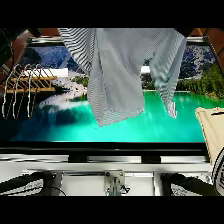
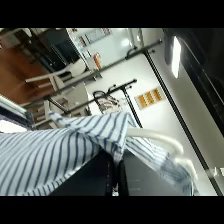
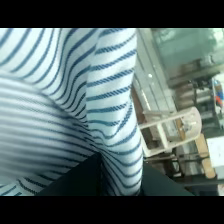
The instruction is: Fold the shirts.
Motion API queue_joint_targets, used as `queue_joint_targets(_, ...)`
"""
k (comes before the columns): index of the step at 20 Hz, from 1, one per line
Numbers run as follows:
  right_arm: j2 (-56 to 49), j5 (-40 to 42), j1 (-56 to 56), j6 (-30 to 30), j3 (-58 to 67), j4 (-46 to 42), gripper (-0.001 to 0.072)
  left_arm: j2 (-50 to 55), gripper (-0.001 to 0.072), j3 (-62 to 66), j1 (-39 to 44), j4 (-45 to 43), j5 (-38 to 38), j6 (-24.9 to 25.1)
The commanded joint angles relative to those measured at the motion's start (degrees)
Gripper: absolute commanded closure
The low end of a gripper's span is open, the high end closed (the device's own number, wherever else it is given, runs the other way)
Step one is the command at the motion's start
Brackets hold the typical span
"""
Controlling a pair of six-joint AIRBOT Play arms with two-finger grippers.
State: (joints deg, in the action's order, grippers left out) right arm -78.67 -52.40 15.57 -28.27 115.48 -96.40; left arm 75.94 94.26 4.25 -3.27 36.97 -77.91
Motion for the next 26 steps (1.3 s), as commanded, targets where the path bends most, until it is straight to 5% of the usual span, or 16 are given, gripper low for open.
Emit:
queue_joint_targets(1, 0.0, -4.3, 4.8, -1.0, 0.0, -1.5, 0.0628, 0.9, 0.0654, 0.0, -1.7, -0.3, 1.7, 6.1)
queue_joint_targets(6, 0.0, -5.0, 4.8, -12.5, 0.0, -8.5, 0.0628, 0.9, 0.0655, 0.0, -5.9, -1.3, 17.9, 15.9)
queue_joint_targets(12, -0.1, -13.1, 4.5, -15.3, 0.0, -2.9, 0.0629, 0.8, 0.0655, 0.1, -9.5, -3.8, 32.7, 22.8)
queue_joint_targets(20, -0.5, -27.1, 7.6, -17.6, 0.0, 4.0, 0.0629, 0.9, 0.0655, 0.2, -2.5, -6.6, 33.6, 28.4)
queue_joint_targets(26, -0.1, -29.0, 10.3, -17.8, 0.0, -9.7, 0.0629, 0.6, 0.0655, 0.2, -3.3, -13.9, 40.8, 27.7)
